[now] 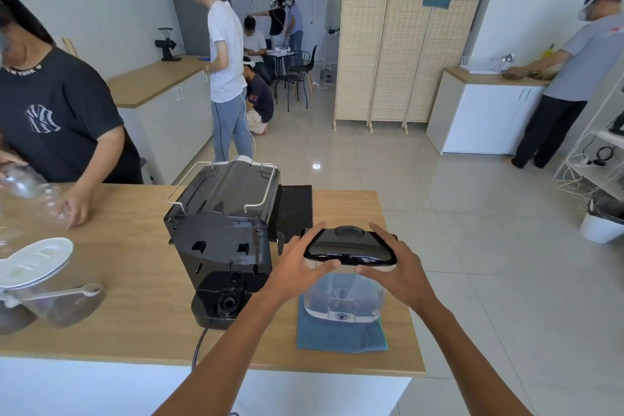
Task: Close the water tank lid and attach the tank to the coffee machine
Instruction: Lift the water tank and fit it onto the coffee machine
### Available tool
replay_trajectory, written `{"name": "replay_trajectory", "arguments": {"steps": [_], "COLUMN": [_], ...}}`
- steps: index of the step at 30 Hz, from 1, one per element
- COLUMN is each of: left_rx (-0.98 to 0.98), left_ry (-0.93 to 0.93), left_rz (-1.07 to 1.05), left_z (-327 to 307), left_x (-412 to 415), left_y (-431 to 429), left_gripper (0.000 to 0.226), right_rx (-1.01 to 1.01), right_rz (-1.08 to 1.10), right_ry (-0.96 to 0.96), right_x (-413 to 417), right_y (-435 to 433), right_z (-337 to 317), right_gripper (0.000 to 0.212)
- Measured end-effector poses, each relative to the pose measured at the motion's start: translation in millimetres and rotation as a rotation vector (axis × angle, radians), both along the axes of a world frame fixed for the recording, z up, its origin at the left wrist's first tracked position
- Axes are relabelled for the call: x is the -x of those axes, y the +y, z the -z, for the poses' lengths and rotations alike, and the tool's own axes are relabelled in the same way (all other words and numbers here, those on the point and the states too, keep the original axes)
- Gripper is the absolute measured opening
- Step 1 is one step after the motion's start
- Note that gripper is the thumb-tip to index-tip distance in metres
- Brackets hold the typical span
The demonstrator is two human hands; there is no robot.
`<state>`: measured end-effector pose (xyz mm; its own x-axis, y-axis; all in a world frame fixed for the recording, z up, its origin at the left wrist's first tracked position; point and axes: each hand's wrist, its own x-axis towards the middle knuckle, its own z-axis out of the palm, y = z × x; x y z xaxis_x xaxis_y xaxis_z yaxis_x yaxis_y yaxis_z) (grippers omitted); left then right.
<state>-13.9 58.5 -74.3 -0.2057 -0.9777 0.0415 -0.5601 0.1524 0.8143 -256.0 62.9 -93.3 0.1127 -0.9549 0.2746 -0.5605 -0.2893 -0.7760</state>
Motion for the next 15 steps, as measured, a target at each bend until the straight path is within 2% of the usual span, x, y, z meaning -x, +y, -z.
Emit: {"name": "replay_trajectory", "arguments": {"steps": [8, 15], "left_rx": [0.027, 0.11], "left_ry": [0.061, 0.088], "left_rz": [-0.02, -0.038], "left_z": [0.1, -19.1], "left_x": [1.4, -20.2], "left_y": [14.0, 27.3], "left_gripper": [0.081, 0.078], "right_rx": [0.079, 0.152], "right_rz": [0.048, 0.051], "right_ry": [-0.034, -0.085], "right_x": [-6.6, -22.9], "right_y": [12.0, 22.2], "right_z": [-4.7, -18.1], "right_gripper": [0.086, 0.085]}}
